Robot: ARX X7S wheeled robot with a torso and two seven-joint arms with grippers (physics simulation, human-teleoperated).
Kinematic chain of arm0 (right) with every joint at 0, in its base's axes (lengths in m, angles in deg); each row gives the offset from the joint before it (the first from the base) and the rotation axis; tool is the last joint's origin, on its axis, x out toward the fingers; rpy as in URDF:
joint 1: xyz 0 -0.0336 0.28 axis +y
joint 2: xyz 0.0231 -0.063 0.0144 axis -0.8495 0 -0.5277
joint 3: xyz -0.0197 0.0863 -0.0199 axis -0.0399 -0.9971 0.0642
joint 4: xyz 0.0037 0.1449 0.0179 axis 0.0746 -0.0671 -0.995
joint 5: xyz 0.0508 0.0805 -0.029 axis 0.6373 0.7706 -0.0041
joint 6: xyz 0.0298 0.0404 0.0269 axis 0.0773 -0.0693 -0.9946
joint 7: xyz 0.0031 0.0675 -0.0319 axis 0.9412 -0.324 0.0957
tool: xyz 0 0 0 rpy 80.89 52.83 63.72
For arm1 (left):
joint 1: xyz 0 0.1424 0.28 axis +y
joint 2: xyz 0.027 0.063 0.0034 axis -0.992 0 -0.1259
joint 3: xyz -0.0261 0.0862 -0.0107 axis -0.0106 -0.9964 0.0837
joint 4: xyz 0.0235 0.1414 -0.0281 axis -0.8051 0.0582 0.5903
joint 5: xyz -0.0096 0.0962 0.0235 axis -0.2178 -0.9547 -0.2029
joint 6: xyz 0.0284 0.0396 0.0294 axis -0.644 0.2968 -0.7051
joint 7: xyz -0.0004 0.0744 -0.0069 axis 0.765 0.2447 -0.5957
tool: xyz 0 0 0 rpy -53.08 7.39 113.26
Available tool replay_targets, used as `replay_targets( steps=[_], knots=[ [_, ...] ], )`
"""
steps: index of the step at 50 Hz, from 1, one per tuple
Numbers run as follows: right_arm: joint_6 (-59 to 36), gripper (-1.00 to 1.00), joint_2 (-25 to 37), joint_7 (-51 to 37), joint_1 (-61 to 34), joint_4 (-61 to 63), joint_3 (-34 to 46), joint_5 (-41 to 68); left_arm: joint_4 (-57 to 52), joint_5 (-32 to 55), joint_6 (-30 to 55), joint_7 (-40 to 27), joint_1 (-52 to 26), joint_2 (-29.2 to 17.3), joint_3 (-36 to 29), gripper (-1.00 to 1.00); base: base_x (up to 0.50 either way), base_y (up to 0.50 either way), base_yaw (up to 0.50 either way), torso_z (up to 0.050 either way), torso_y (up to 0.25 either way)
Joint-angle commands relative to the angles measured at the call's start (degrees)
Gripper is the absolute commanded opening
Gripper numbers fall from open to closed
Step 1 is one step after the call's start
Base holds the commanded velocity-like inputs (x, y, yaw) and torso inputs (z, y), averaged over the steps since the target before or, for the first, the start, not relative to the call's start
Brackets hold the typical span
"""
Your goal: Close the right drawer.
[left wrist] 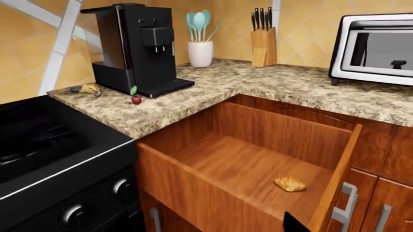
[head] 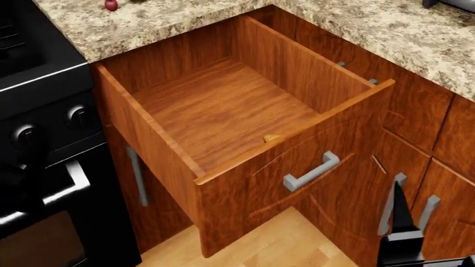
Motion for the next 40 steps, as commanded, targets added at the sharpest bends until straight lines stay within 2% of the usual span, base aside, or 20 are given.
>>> replay_targets(
  steps=[1, 7, 14, 15, 22, 27, 30, 40],
  knots=[
    [-1.30, 1.00, 1.83, -0.87, -0.37, 0.89, -1.35, 2.29, 1.48, 1.44, 1.98, -0.06, -4.29, 0.13, -0.75, 1.00, 0.21, -0.17, 0.00, 0.000, 0.000],
    [-0.88, 1.00, 1.75, -0.21, -0.30, 0.80, -0.54, 0.73, 1.70, 0.56, 2.22, -0.13, -5.16, 1.06, -2.93, 1.00, 0.30, -0.24, 0.00, 0.000, 0.000],
    [-1.52, 1.00, 2.39, -1.29, -2.34, 0.67, 1.60, 0.26, 1.33, 1.23, 2.13, -0.17, -4.40, 0.86, -2.39, 1.00, 0.31, -0.27, 0.00, 0.000, 0.000],
    [-1.58, 1.00, 2.45, -1.37, -2.40, 0.65, 1.70, 0.25, 1.43, 2.01, 2.02, 0.85, -3.82, -0.44, -1.13, 1.00, 0.29, -0.29, 0.00, 0.000, 0.000],
    [-3.17, 1.00, 3.12, -4.10, -2.49, 0.93, 2.50, -0.32, 1.49, 2.12, 2.10, 0.31, -4.36, 0.22, -1.57, 1.00, 0.27, -0.27, 0.00, 0.000, 0.000],
    [-2.61, 1.00, 2.53, -3.95, -2.39, 0.50, 0.44, 2.88, 1.39, 2.29, 2.51, -0.60, -4.58, 0.71, -1.88, 1.00, 0.00, 0.00, 0.00, 0.000, 0.000],
    [-3.87, 1.00, 3.60, -4.57, -3.22, 0.45, 3.31, 0.94, 1.85, 1.97, 2.04, -0.18, -4.20, 0.41, -1.71, 1.00, 0.00, 0.00, 0.00, 0.000, 0.000],
    [-2.70, 1.00, 3.25, -4.79, -2.06, 0.98, 1.10, 0.01, 2.13, 2.45, 2.04, -0.06, -3.89, -0.56, -0.83, 1.00, 0.00, 0.00, 0.00, 0.000, 0.000]
  ],
)
